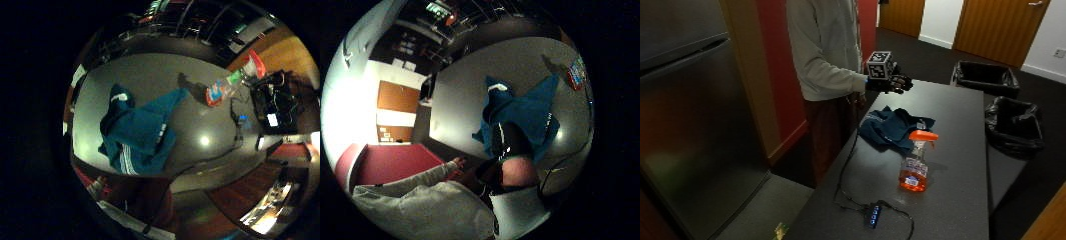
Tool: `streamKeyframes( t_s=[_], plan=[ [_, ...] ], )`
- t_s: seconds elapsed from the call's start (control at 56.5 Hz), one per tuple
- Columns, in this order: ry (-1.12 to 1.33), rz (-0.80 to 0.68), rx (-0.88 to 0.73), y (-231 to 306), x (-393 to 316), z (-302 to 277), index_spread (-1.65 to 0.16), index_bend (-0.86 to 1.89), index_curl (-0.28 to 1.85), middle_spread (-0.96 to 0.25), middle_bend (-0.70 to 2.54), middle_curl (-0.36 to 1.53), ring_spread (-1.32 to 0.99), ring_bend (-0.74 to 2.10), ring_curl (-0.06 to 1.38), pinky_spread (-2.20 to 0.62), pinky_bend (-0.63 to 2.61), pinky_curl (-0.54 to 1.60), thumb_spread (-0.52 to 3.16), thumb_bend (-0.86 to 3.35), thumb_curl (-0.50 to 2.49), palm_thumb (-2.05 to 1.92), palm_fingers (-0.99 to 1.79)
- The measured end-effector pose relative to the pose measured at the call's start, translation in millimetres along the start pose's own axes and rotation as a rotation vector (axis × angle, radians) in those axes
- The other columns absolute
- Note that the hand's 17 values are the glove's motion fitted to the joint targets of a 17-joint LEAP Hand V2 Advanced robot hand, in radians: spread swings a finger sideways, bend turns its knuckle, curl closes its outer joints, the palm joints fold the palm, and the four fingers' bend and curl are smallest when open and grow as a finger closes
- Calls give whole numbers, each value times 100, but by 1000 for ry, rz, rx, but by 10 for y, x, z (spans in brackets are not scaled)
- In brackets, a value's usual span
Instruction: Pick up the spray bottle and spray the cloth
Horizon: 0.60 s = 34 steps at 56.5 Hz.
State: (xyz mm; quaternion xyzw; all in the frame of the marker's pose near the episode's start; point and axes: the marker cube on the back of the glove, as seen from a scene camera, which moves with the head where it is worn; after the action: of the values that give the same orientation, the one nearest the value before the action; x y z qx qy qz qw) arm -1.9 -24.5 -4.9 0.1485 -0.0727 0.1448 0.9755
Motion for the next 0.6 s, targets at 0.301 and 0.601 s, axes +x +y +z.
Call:
streamKeyframes(
  t_s=[0.301,0.601],
  plan=[
    [-146,242,290,-44,621,-101,-35,11,25,-4,21,32,1,27,24,18,31,33,96,-3,43,78,24],
    [-369,418,630,37,1334,-99,-32,9,19,-4,22,34,0,40,29,14,40,36,97,-2,44,77,22]
  ],
)
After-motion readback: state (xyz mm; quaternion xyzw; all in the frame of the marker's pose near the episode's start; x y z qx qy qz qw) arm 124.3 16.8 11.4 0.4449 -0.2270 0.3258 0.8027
